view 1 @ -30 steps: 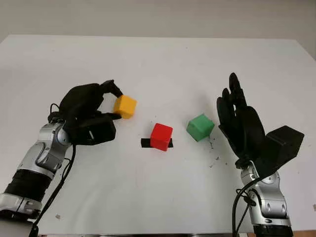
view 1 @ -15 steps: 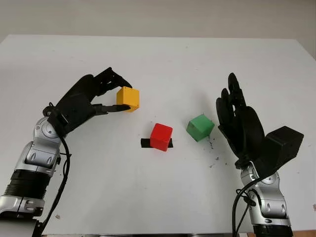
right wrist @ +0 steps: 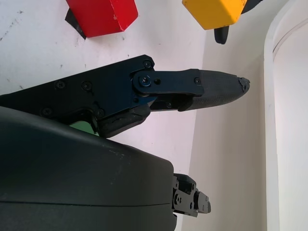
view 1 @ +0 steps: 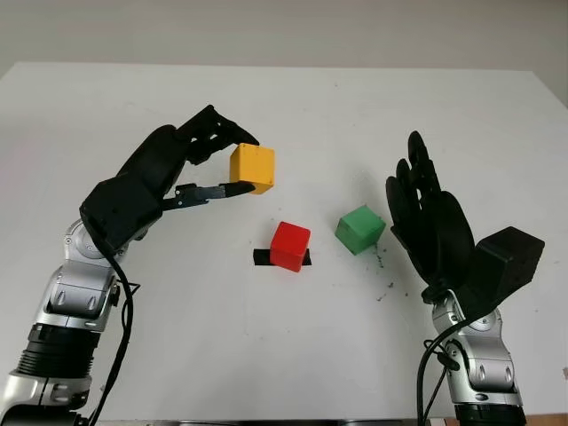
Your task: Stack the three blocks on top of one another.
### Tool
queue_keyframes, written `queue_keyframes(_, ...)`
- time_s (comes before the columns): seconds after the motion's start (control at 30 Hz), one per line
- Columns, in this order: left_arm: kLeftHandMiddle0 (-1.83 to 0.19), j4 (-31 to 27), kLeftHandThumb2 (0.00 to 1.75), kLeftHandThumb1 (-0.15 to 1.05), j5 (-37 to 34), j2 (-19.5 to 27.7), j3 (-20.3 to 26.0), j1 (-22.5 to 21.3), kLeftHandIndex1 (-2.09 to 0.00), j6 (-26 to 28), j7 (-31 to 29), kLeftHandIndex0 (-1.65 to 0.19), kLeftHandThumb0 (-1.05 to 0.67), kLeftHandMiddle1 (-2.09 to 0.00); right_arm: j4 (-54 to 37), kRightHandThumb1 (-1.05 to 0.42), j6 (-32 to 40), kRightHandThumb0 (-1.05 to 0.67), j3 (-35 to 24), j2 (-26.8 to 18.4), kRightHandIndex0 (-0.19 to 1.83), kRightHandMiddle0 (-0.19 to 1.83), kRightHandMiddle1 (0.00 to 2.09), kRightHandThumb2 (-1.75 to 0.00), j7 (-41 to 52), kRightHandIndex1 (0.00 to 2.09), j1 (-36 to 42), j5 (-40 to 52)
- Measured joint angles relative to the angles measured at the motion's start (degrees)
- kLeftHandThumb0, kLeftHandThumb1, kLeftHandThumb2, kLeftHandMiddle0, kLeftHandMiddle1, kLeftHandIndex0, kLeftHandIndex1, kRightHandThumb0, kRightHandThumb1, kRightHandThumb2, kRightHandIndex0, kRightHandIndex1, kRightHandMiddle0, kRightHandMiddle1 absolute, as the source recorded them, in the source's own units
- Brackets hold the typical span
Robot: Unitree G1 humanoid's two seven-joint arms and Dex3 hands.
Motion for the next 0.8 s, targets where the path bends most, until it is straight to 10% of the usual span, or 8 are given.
queue_keyframes(0.8,-0.11,0.5,0.11,1.05,-1.4,-5.5,-6.6,5.4,-1.63,2.1,-7.9,-0.23,-0.49,-0.05,0.0,-1.05,0.0,-0.81,0.1,0.0,-0.17,-0.13,0.06,-0.38,-0.6,0.06,-0.4,-0.2)
